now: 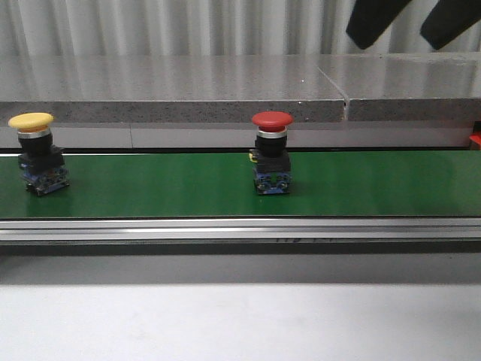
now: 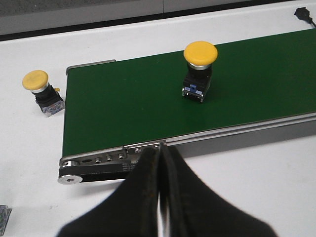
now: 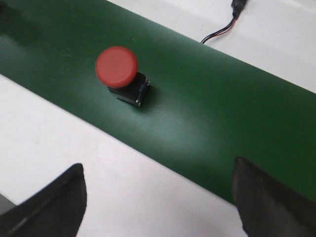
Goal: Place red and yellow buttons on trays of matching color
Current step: 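Lower the right gripper over the red button riding the belt, then grasp the red button with the right gripper and lift it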
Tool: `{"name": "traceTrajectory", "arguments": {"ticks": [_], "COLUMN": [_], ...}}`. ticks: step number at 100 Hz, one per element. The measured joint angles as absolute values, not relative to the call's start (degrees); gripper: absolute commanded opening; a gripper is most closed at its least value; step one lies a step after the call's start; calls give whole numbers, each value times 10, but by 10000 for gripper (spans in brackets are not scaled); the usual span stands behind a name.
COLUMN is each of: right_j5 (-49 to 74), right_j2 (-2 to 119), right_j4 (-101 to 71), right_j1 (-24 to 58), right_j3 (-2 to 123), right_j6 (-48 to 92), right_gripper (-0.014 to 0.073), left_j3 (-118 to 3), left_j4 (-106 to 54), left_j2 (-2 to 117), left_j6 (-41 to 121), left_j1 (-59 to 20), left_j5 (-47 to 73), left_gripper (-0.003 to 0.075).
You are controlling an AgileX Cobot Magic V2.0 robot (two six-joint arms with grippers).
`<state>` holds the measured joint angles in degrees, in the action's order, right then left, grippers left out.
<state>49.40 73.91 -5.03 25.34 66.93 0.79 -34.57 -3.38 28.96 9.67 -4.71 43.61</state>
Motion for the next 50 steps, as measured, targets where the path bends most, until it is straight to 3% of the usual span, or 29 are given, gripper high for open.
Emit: {"name": "traceTrajectory", "arguments": {"ticks": [50], "right_j5": [582], "right_j2": [934], "right_j4": [-70], "right_j1": [254], "right_j3": [807], "right_j6": [21], "right_gripper": [601], "left_j3": [-346], "left_j4": [-34], "left_j2": [290], "left_j6": [97], "left_j1": [-47], "left_j5": [436], "left_gripper": [-21]}}
